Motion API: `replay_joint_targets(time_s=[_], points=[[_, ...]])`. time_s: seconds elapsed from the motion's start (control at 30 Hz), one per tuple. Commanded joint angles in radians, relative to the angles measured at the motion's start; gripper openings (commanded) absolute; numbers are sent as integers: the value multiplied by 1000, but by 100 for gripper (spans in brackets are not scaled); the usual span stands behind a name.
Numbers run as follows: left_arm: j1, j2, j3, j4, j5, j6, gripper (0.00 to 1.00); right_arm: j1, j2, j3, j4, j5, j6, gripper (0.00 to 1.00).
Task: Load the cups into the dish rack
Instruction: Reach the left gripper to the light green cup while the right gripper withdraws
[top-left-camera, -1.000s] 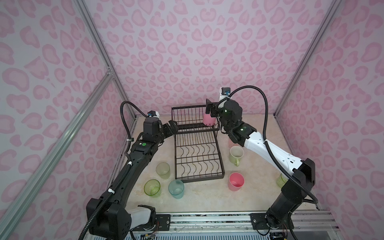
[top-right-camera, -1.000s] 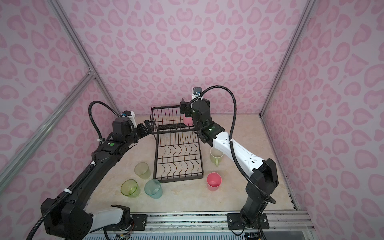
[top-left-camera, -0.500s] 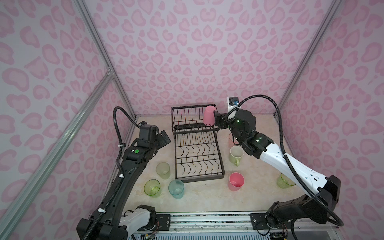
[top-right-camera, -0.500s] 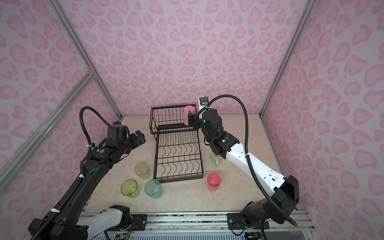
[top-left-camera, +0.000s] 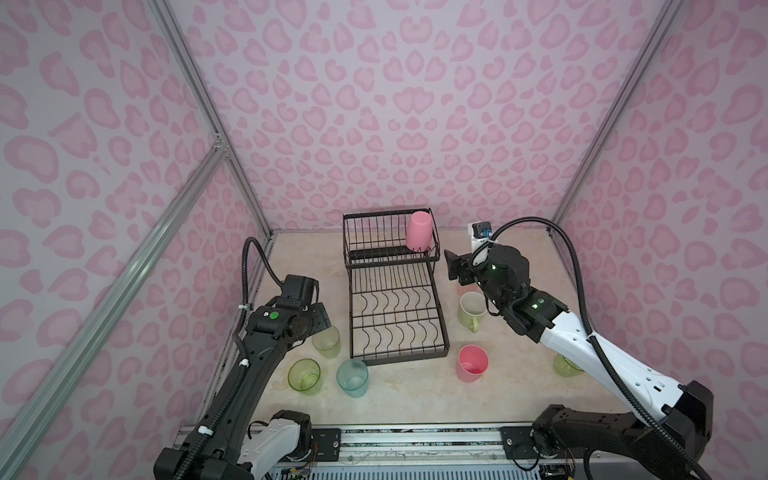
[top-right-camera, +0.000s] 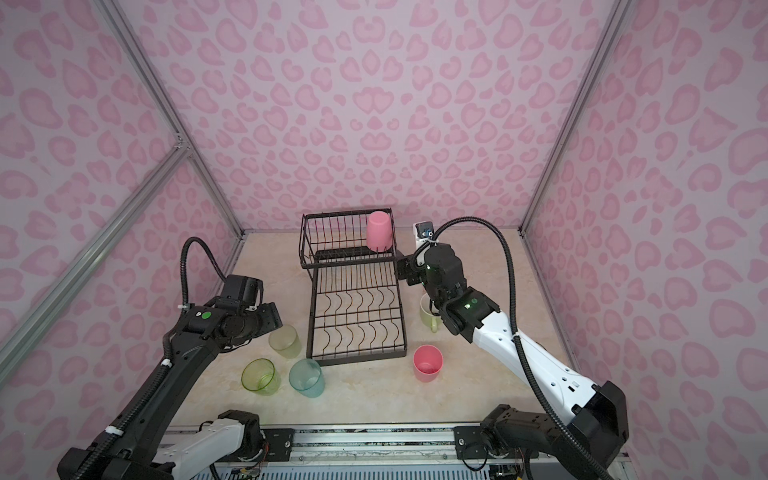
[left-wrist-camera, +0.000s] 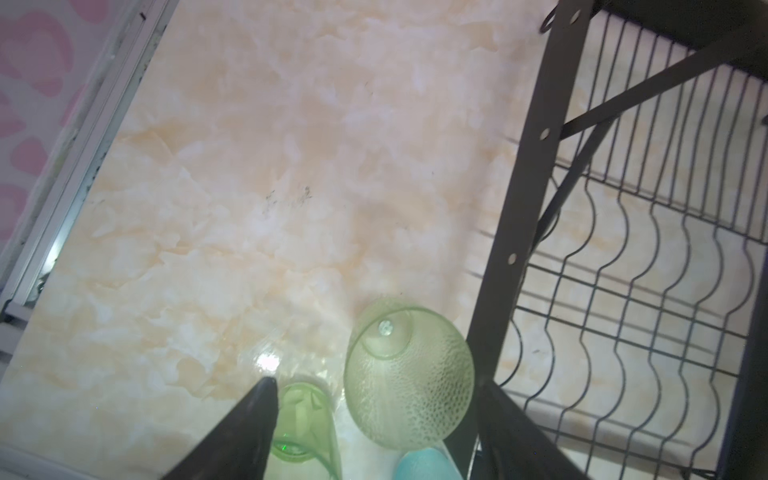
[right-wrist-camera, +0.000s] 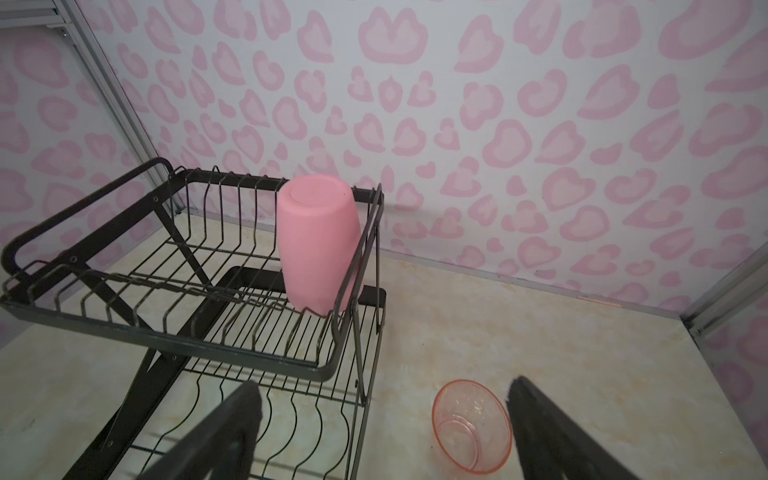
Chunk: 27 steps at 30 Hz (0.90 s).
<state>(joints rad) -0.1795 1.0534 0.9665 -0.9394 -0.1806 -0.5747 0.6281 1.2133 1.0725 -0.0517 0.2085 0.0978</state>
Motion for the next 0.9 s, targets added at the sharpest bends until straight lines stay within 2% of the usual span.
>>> replay_joint_targets(time_s=[0.0,0.27,0.43,0.6,0.87], points=[[7,-6,-25,-35,3,25,74,-24,-27,-42,64,-68,16,92],[11,51,-61,-9,55,37,60,-95,-58,-101,70,-131,73,91],[24,119,-69,22,88,47,57,-101,-38,-101,81,-158,87,90],[29,181,-84,57,119,51,44,-105,-28,-102,77,-159,91,90],[30,226,-91,74,117,52,37,-113,-25,-126,99,-161,105,90]])
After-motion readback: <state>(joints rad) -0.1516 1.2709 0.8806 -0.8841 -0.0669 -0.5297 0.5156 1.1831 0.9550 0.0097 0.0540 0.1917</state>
